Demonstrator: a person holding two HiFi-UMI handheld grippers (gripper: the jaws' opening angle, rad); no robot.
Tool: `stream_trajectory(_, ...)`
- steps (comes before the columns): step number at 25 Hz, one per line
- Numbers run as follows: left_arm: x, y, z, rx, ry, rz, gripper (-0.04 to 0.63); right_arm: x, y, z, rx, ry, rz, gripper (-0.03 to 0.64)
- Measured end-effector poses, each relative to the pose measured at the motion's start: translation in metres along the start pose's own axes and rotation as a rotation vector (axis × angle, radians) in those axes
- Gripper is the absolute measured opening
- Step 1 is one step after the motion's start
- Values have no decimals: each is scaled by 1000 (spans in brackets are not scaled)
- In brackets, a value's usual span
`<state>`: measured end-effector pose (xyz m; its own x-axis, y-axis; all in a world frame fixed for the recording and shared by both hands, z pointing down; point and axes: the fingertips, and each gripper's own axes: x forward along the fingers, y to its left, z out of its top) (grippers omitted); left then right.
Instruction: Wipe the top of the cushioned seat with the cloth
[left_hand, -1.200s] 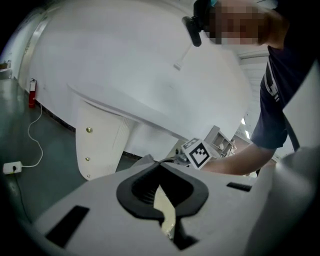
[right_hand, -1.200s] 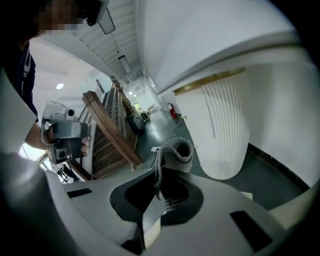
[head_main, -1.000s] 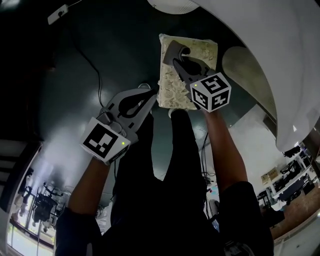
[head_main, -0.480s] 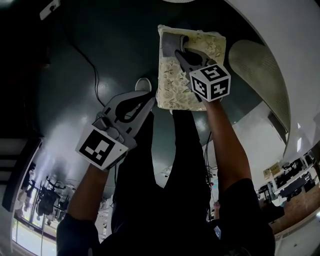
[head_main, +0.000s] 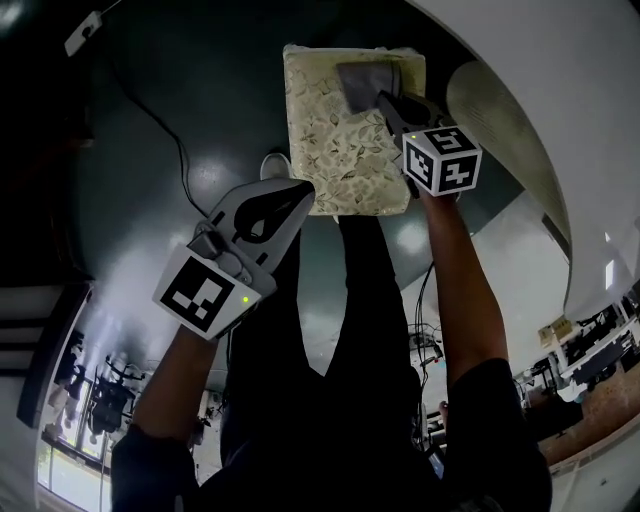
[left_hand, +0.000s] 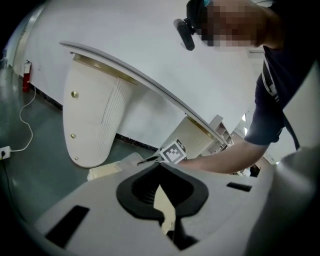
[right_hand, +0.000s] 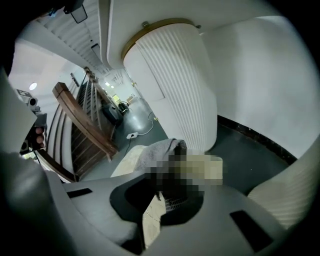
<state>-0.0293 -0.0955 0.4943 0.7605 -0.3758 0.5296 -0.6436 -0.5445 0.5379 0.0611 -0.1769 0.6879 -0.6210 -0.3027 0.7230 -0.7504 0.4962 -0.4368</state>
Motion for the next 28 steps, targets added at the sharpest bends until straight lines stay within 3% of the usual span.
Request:
stream_trajectory(9,22,-25,-5,-5,33,-39,8,-47,-68,-20,66,-4,-154,32)
stream_trajectory(15,18,-31,-6,3,18,-66,8,-78,-74,-19,73,-25,-220,32)
stream_trajectory(20,-7,-32,-5,16,-8,-82,8,-79,-32,-2,52,-58,-195,32)
stream_trajectory(28,-77,-1,-17,9,-34,-24,8,-15,97,19,-1,-70,-23,32)
